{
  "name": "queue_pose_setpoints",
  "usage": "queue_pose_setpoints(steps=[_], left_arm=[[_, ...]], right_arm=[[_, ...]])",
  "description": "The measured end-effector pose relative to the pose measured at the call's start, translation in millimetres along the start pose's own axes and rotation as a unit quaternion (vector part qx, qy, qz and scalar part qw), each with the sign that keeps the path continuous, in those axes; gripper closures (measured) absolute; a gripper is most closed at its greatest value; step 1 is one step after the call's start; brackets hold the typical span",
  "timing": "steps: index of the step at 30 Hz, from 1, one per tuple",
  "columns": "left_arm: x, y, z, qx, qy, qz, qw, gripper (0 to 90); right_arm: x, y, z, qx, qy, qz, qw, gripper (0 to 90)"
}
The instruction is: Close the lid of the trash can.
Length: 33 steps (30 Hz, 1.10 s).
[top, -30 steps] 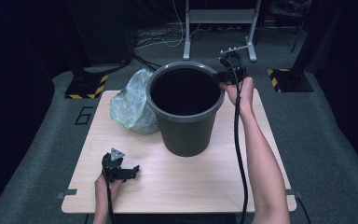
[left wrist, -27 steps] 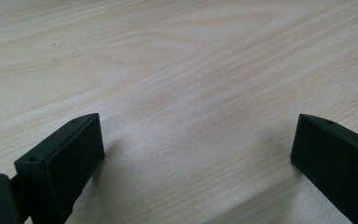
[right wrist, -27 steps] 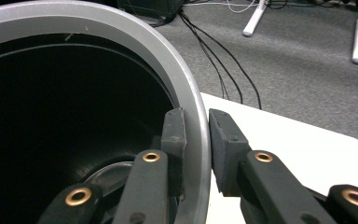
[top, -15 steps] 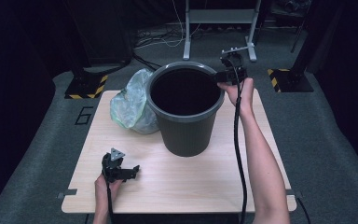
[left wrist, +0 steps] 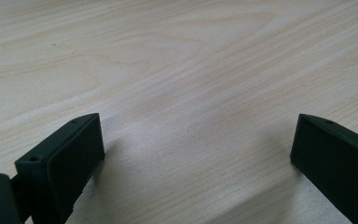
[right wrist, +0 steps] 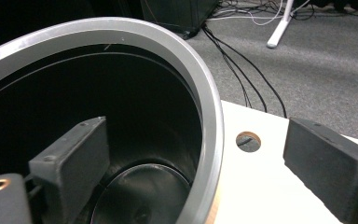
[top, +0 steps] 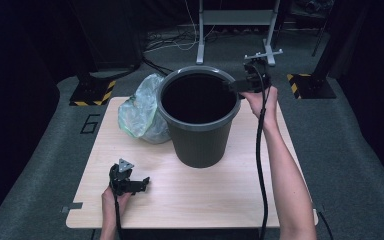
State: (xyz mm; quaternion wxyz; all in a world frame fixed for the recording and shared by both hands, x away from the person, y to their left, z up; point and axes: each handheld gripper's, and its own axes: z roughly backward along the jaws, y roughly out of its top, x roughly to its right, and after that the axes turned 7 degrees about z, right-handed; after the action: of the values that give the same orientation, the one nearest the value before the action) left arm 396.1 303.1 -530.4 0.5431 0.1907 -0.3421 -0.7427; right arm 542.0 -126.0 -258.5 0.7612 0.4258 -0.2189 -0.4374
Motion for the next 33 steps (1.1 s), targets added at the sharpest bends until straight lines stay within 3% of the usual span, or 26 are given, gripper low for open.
queue_pose_setpoints(steps=[5,20,33], left_arm=[[0.0,0.0,0.1,0.000,0.000,-0.001,1.0000,2.5],[-0.1,0.0,0.0,0.000,0.000,-0.001,1.0000,2.5],[-0.1,0.0,0.0,0.000,0.000,-0.001,1.0000,2.5]], right_arm=[[4.2,-10.5,11.4,0.008,0.005,-0.001,1.0000,0.0],[30.1,-60.4,50.0,0.035,-0.009,-0.013,0.9993,0.0],[25.8,-114.7,58.6,0.023,-0.029,0.001,0.9993,0.0]])
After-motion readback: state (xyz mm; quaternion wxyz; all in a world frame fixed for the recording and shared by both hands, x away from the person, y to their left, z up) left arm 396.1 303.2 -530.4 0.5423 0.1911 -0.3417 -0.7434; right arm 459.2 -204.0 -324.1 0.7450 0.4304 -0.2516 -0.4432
